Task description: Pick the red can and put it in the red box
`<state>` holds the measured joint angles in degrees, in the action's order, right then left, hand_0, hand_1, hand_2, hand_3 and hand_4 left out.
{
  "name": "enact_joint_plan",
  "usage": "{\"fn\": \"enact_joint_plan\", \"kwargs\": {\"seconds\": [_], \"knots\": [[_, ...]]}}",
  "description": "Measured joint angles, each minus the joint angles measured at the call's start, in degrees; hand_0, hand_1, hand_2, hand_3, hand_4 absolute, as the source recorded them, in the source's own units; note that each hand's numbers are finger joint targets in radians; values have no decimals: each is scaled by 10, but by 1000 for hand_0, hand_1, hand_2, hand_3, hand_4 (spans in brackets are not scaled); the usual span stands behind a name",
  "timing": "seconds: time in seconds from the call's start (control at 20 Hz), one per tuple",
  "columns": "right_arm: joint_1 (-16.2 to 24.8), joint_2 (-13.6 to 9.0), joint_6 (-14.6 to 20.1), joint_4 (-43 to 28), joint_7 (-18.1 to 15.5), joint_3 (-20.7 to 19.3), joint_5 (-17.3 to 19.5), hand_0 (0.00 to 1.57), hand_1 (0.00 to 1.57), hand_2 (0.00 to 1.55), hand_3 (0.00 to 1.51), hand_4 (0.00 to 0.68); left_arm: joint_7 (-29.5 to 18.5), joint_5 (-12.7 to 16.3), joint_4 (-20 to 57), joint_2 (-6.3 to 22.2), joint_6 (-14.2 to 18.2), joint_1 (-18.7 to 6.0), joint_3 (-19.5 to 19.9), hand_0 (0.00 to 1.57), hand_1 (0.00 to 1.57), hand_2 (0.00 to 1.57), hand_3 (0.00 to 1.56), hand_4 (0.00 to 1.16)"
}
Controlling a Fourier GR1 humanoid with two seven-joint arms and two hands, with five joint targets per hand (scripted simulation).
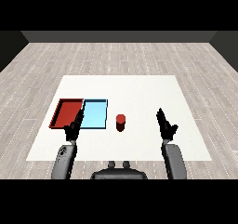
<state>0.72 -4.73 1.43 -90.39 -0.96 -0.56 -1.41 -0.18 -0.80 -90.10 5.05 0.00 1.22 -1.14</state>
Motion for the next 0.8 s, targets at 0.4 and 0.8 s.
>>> {"fn": "enact_joint_plan", "kwargs": {"seconds": [0.4,0.8], "knots": [[63,9,-24,-91,-39,26,1,0,0,0,0,0,-64,16,-26,-11,-13,-19,14,0,0,0,0,0],[111,12,-68,-132,-150,36,-18,0,0,0,0,0,-226,38,-23,-22,-39,-10,33,0,0,0,0,0]]}}
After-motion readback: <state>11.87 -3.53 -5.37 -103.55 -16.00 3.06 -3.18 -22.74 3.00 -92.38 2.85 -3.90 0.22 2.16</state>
